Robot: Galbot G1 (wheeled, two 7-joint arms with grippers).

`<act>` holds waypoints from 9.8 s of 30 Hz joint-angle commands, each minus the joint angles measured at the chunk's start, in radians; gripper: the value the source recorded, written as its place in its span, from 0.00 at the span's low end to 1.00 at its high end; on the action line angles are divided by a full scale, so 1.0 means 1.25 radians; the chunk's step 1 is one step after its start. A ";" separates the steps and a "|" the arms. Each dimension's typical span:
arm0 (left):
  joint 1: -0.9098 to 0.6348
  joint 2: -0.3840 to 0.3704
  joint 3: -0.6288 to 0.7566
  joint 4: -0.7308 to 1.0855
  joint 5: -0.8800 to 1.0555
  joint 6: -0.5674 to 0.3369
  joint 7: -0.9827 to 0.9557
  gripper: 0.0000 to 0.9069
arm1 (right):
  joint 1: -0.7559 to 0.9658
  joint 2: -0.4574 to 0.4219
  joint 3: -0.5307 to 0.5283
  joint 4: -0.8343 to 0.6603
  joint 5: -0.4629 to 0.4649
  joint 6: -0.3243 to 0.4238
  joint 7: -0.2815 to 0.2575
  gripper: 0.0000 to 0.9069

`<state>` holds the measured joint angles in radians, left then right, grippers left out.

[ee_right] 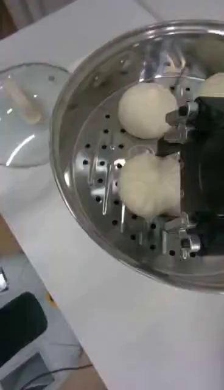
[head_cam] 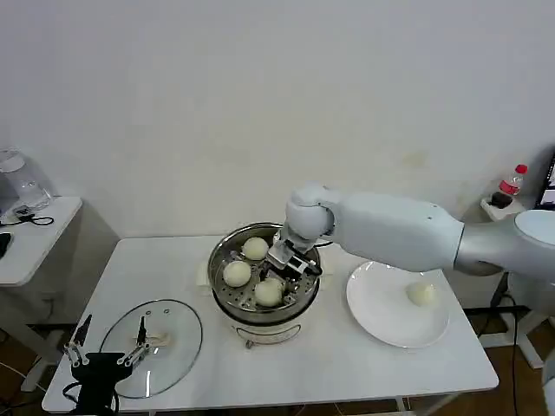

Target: Take steamed baozi put them in steamer then cover it.

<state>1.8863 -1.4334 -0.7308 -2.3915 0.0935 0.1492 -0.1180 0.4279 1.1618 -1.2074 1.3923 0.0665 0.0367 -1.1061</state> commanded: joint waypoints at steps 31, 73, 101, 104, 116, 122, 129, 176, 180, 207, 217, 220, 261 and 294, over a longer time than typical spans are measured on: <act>-0.052 0.045 0.016 0.011 -0.029 0.016 0.006 1.00 | 0.041 -0.477 0.123 0.067 0.051 -0.244 0.076 1.00; -0.034 0.033 0.020 0.026 -0.008 0.015 0.008 1.00 | -0.506 -0.403 0.547 -0.261 -0.256 -0.109 0.056 1.00; -0.034 0.033 0.011 0.026 -0.009 0.015 0.008 1.00 | -0.493 -0.317 0.567 -0.350 -0.308 -0.106 0.061 0.70; -0.034 0.033 0.009 0.024 -0.010 0.015 0.008 1.00 | -0.488 -0.327 0.562 -0.338 -0.294 -0.112 0.054 0.70; -0.031 0.033 0.010 0.018 -0.010 0.015 0.007 1.00 | -0.226 -0.445 0.358 -0.106 -0.112 -0.189 0.026 0.71; -0.037 0.033 0.012 0.017 -0.010 0.015 0.007 1.00 | -0.009 -0.405 0.209 -0.018 0.032 -0.255 0.039 0.71; -0.044 0.031 0.008 0.019 -0.011 0.015 0.006 1.00 | 0.118 -0.289 0.091 0.047 0.174 -0.346 0.110 0.72; -0.048 0.027 -0.008 0.006 -0.004 0.013 0.005 1.00 | -0.048 0.011 0.018 -0.099 0.286 -0.531 0.249 0.98; -0.048 0.026 -0.008 0.005 -0.004 0.013 0.005 1.00 | -0.050 0.007 0.018 -0.097 0.286 -0.526 0.246 1.00; -0.084 0.035 0.012 0.049 -0.006 0.013 0.007 1.00 | -0.676 -0.406 0.801 0.342 0.178 -0.299 0.763 1.00; -0.091 0.060 0.015 0.131 0.158 -0.017 0.000 1.00 | -1.377 -0.044 1.468 0.420 -0.052 0.025 0.822 1.00; -0.065 0.076 0.012 0.160 0.281 -0.031 -0.002 1.00 | -1.471 0.027 1.591 0.428 -0.018 0.077 0.791 1.00; -0.224 0.224 0.051 0.554 0.907 -0.119 -0.036 1.00 | -1.658 0.128 1.722 0.420 0.053 0.120 0.749 1.00; -0.357 0.233 0.097 0.632 0.917 -0.108 -0.018 0.00 | -1.683 0.164 1.719 0.427 0.016 0.147 0.750 1.00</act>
<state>1.4830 -1.1425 -0.6130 -1.6339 1.2367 0.0164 -0.1361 -1.6742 1.3633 0.9405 1.9291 0.0883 0.2175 -0.1687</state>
